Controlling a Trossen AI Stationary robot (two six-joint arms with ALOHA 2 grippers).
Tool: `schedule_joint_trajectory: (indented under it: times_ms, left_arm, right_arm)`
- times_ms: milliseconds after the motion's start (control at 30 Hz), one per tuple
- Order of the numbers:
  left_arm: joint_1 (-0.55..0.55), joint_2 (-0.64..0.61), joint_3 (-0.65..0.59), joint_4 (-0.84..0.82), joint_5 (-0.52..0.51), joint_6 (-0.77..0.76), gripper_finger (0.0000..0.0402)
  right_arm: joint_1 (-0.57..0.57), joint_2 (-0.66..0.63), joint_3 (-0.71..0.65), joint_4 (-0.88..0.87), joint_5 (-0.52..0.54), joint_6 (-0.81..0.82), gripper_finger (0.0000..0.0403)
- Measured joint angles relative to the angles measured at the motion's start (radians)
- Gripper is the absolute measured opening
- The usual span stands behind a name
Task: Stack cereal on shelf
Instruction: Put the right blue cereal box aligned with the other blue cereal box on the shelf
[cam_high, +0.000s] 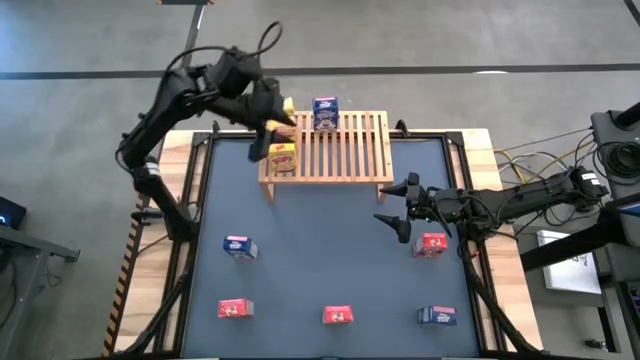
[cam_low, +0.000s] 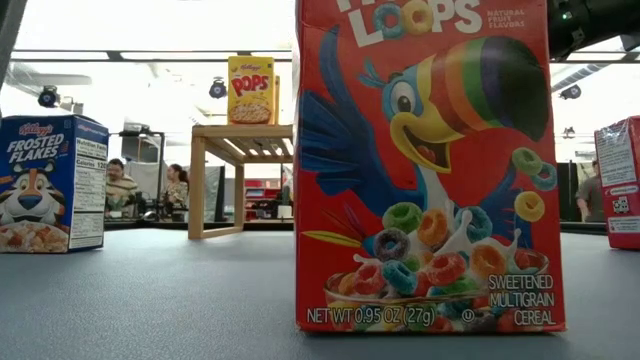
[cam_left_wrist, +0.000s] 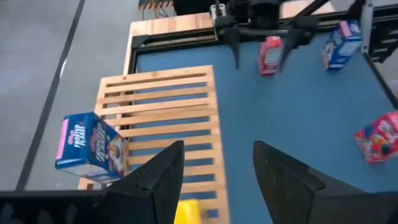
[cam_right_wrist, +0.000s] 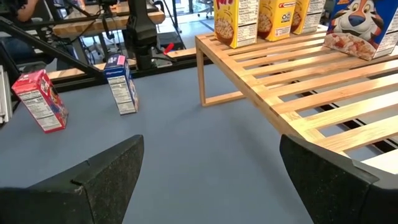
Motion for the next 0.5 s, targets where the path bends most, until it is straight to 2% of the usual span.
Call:
schedule_joint_trajectory:
  times_ms: [167,267,367,500]
  left_arm:
    - [-0.096,-0.076,-0.011,-0.008,-0.050,-0.033,0.0158]
    - [-0.125,-0.135,-0.075,0.024,-0.051,-0.056,0.0155]
    - [-0.137,-0.226,-0.233,0.101,-0.051,-0.087,0.0155]
    - [-0.143,-0.410,-0.572,0.301,-0.048,-0.130,0.0155]
  right_arm:
    - [0.000,0.000,0.000,0.000,0.000,0.016,0.0365]
    - [0.000,0.000,-0.006,0.000,-0.001,0.035,0.0365]
    - [0.000,0.000,-0.013,-0.001,-0.004,0.046,0.0365]
    - [0.005,0.000,-0.017,-0.002,-0.009,0.054,0.0365]
